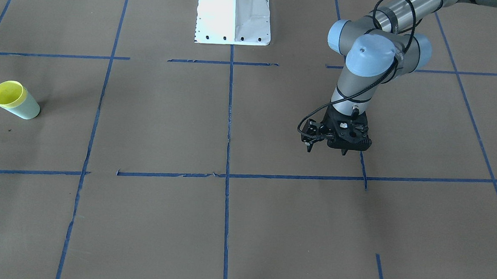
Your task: Transfer and stack yellow cup on green cup
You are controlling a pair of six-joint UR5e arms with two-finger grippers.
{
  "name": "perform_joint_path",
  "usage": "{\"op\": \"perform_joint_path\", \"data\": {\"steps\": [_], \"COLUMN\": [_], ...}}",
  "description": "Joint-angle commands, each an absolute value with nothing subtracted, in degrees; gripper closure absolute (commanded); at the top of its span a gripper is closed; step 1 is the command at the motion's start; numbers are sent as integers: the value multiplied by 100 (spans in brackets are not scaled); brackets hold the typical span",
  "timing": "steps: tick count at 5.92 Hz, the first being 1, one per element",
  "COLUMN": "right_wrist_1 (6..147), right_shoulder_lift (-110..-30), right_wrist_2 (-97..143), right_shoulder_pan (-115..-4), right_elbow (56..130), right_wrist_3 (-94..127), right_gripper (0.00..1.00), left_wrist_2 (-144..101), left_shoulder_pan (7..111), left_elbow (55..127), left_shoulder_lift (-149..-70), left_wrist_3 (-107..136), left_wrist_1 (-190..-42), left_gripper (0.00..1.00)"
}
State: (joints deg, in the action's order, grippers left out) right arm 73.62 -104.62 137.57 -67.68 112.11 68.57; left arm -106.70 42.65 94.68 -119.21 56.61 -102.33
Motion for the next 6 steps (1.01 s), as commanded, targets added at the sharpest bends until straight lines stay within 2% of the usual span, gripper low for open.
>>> {"op": "perform_joint_path", "data": {"steps": [1, 3, 6], "right_wrist_1": [7356, 7269, 7339], "right_shoulder_lift": [-10415, -10380, -10406], "right_wrist_2": [13755, 13729, 13465], "right_shoulder_pan": [-6872, -7476, -7812], "right_elbow": [11415, 11470, 11208], "right_wrist_3": [6847, 5941, 4288], "right_gripper": [0, 0, 0], "left_wrist_2": [-10670, -10810, -12729], "left_shoulder_pan": [4306, 4918, 7041], "left_elbow": [9475, 9553, 9712], "left_shoulder_lift": [-11813, -11385, -10076], "left_wrist_3": [5556, 4208, 1304], "left_wrist_1": [-10231, -10213, -10196], "left_gripper": [0, 0, 0]}}
